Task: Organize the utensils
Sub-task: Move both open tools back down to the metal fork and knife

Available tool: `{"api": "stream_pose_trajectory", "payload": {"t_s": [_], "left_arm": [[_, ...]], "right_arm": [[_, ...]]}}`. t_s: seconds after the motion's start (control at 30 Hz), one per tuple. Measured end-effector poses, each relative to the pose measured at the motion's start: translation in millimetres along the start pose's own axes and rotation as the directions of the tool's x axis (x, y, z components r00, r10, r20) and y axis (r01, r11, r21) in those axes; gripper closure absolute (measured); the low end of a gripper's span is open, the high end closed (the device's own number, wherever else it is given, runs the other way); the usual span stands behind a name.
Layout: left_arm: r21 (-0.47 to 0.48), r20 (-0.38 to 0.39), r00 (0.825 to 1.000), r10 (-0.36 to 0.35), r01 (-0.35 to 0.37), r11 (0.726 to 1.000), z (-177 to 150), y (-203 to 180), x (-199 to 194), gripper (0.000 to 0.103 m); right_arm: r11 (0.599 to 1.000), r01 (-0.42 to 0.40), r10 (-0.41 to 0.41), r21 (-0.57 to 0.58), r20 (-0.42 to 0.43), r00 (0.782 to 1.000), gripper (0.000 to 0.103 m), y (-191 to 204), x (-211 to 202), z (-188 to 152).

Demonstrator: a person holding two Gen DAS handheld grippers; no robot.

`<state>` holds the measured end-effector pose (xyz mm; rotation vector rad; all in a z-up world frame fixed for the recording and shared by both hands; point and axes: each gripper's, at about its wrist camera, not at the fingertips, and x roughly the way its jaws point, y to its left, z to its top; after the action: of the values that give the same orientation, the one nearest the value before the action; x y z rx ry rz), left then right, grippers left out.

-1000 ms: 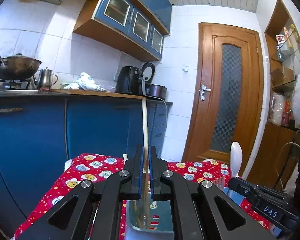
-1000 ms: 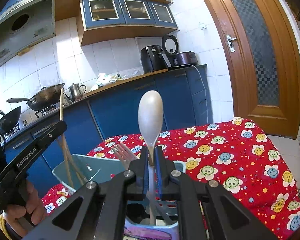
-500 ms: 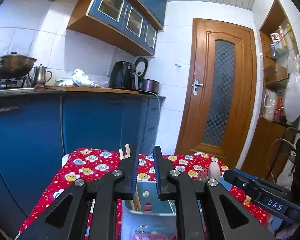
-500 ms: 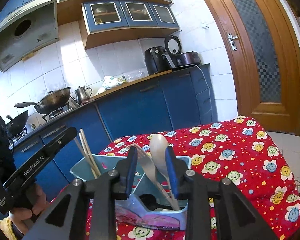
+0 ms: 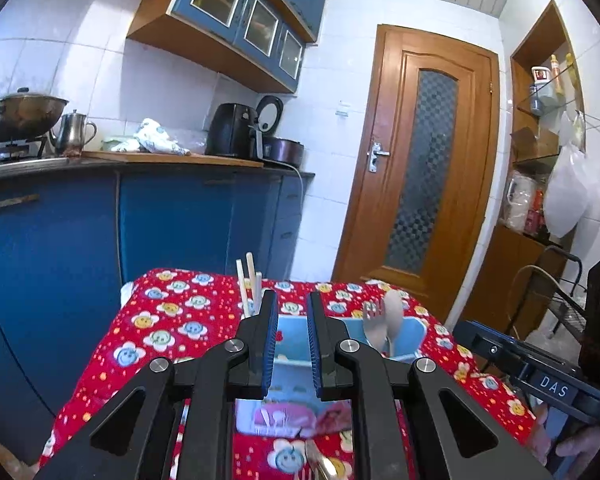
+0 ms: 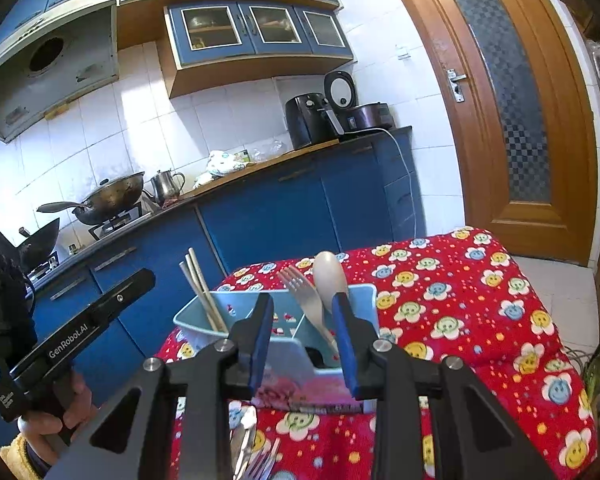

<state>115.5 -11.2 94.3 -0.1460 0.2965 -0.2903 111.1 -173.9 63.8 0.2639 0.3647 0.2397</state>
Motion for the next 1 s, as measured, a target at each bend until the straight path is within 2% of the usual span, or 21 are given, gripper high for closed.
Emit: {"api": "stream_pose_trajectory", "payload": {"t_s": [0.53, 0.83, 1.0], "left_arm": [[0.027, -0.124, 0.992, -0.023, 0.026, 0.999, -26.2, -8.5, -34.4, 0.089], [0.075, -0.239, 0.971, -0.025, 0.044, 0.996, -47.2, -18.8, -40.1, 0.089], [0.089, -0.307, 0.952, -0.013, 0.042, 0.995, -58.8, -22.2, -38.7, 0.089]], "right_arm": [[0.997, 0.078, -0.076, 0.026, -0.079, 0.994, 0.070, 3.9, -48.3, -23.1], [0.994, 0.093, -0.085, 0.055, -0.131, 0.988, 0.069, -0.1, -61.0, -39.3], [0.993, 0.101, -0.090, 0.063, -0.156, 0.984, 0.068, -3.1, -65.3, -47.8]]}}
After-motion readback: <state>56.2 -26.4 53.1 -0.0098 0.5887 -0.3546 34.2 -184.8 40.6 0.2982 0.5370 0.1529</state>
